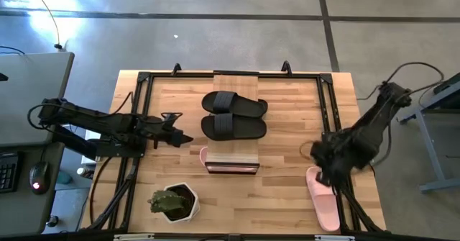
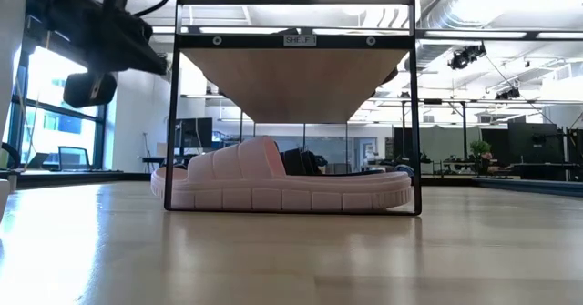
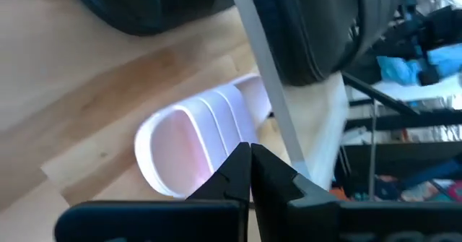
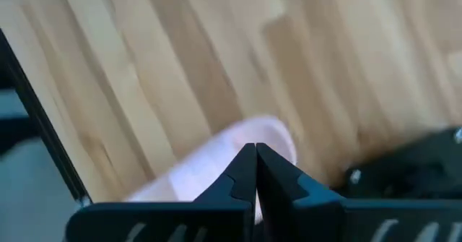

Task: Pick and place slides into the shelf
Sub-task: Put the pink slipper under the shelf

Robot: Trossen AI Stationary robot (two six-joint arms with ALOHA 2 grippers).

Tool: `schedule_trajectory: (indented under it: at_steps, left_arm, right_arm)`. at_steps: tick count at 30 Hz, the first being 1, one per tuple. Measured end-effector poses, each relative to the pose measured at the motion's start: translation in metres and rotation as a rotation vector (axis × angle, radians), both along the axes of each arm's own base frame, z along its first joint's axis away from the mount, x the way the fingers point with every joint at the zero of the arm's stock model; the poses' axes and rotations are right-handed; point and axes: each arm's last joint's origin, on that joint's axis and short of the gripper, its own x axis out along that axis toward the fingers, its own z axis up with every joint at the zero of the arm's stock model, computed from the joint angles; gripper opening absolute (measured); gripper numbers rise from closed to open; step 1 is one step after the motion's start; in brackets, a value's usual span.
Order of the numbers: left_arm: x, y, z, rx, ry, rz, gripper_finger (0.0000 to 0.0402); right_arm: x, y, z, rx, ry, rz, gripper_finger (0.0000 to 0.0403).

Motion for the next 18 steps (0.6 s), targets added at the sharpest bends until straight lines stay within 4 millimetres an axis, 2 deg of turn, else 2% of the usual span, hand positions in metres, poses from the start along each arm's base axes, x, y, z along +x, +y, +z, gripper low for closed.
schedule_trajectory:
  at_steps: [6,9,14,18]
  left_arm:
    - [-0.001,-0.002,0.001,-0.03,-0.01,-0.058,0.0001]
    - [-0.001,-0.003,0.001,-0.043,-0.01,-0.083,0.0001]
    - [-0.001,-0.003,0.001,-0.052,-0.01,-0.099,0.0001]
    - [-0.001,-0.003,0.001,-0.032,-0.009,-0.111,0.0001]
  right_arm:
    - [-0.008,0.045,-0.019,0.03,0.147,0.064,0.0]
    - [-0.015,0.065,-0.025,0.085,0.158,0.096,0.0008]
    - [-0.028,0.086,-0.03,0.121,0.112,0.078,0.0069]
    - [-0.036,0.097,-0.042,0.053,0.158,0.069,0.013]
